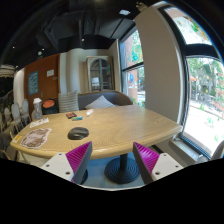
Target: Arrange mouse
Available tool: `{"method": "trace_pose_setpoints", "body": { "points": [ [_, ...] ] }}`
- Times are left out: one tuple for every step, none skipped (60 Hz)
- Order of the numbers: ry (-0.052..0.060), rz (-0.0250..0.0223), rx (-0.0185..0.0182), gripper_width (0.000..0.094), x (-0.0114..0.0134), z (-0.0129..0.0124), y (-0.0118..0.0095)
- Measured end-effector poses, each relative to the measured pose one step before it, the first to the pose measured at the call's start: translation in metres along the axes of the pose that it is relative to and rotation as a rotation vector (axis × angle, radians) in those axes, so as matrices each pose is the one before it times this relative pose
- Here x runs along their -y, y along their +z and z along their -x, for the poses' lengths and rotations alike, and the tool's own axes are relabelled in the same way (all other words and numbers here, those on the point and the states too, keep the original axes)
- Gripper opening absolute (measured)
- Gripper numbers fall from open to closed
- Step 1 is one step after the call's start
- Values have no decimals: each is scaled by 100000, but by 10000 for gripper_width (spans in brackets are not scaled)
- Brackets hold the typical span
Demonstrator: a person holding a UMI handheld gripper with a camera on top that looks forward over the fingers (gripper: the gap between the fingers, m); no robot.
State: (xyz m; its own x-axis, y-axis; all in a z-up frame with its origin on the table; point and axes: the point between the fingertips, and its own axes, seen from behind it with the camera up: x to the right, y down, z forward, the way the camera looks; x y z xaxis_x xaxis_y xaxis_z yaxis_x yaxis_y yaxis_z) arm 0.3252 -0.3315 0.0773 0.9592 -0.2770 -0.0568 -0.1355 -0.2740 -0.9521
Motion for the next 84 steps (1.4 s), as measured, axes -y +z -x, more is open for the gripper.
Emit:
{"method": "trace_pose_setpoints", "body": {
  "points": [
    [-412,55,938,843,-32,265,54],
    [-443,142,908,842,-48,286,82],
    [-449,266,836,841,-63,302,118],
    [-497,372,801,842,-62,338,160],
    [-568,272,872,842,-334,419,442],
    [-558,628,633,843,731,2079,1424],
    [-704,561,957,842,298,827,547],
    [-727,554,947,843,71,669,435],
    [-793,471,1337,843,-787,-745,-664],
    [-640,508,955,844,35,745,539],
    [-474,315,813,845,-15,1511,1256],
    [-521,368,1121,842,-32,521,463],
    [-418,451,1199,843,-27,592,358],
    [-357,408,1178,845,-45,506,390],
    [-267,371,1172,845,-72,490,394],
    [-324,384,1204,845,-62,532,448],
    [-296,346,1249,845,-20,544,469],
    [-530,296,1401,845,-31,742,955],
    [-373,220,1437,846,-59,594,502],
    [-256,105,1228,845,-180,900,931],
    [-94,157,1177,845,-37,448,555],
    [154,292,815,843,-44,331,597],
    [304,467,745,841,-88,329,626],
    [385,600,818,839,-102,341,644],
    [350,780,1044,837,-54,192,676],
    [290,716,846,838,-154,418,790],
    [215,738,868,842,-109,321,609],
    [105,680,750,843,-87,295,624],
    [30,610,701,843,-56,277,639],
    [34,641,655,843,-61,248,657],
    [64,728,440,844,-78,174,627],
    [202,874,244,844,-63,103,645],
    [395,868,49,844,-59,73,639],
    [501,825,68,844,35,-72,528],
    [426,825,-240,844,13,-27,535],
    [423,772,-281,843,33,11,545],
    [393,541,-226,842,114,15,531],
    [362,335,-87,845,174,55,469],
    [299,243,247,844,120,105,620],
    [284,146,235,843,211,152,422],
    [374,219,127,845,215,122,396],
    [501,277,44,843,210,135,373],
    [557,369,44,844,175,146,363],
    [566,572,83,848,142,164,374],
    [190,715,-533,848,192,-40,493],
    [-81,545,-170,846,166,82,299],
    [-183,442,-589,845,191,-7,311],
    [-453,379,-634,846,234,-13,348],
    [-573,359,-608,847,223,28,391],
    [-422,330,-609,846,215,43,405],
    [-343,354,-637,846,225,52,379],
    [-324,480,-555,846,274,123,422],
    [-427,549,-424,846,148,182,418],
    [-428,558,-357,845,170,173,401],
    [-356,520,-238,846,187,192,394],
    [-430,494,-32,847,179,229,383],
    [-497,414,60,847,231,245,399],
    [-470,342,275,846,123,-45,233],
    [-41,224,-33,847,299,435,466],
    [159,324,72,845,225,253,376],
    [120,377,-19,845,220,258,396],
    [3,366,-2,846,196,256,360],
    [-193,231,-37,845,223,247,388],
    [-121,290,-116,843,206,242,411],
    [153,894,-254,849,38,124,546],
    [334,1512,-444,839,79,37,405],
    [605,-304,-512,834,406,113,290],
    [700,27,-407,825,272,159,362],
    [1009,83,-247,807,229,168,394],
    [898,455,-657,777,98,25,426],
    [724,1079,-879,723,-125,-75,438],
    [25,1136,-1539,666,234,-166,-205],
    [-246,-610,-1876,583,45,-332,593],
    [-280,-170,-1550,532,34,-164,364],
    [512,-191,-1337,526,133,-182,196],
    [806,2,-1289,512,24,-136,107],
    [697,6,-1286,492,17,-104,37],
    [-122,-172,-1085,471,310,-325,-289],
    [-548,-75,-989,452,-132,52,-4],
    [-1378,-46,-657,433,-50,43,-30],
    [-1182,-556,-239,415,99,114,-48],
    [-779,-321,231,403,-6,171,-51],
    [-194,-265,432,386,2,171,-57],
    [221,-329,636,376,37,175,-62]
  ]
}}
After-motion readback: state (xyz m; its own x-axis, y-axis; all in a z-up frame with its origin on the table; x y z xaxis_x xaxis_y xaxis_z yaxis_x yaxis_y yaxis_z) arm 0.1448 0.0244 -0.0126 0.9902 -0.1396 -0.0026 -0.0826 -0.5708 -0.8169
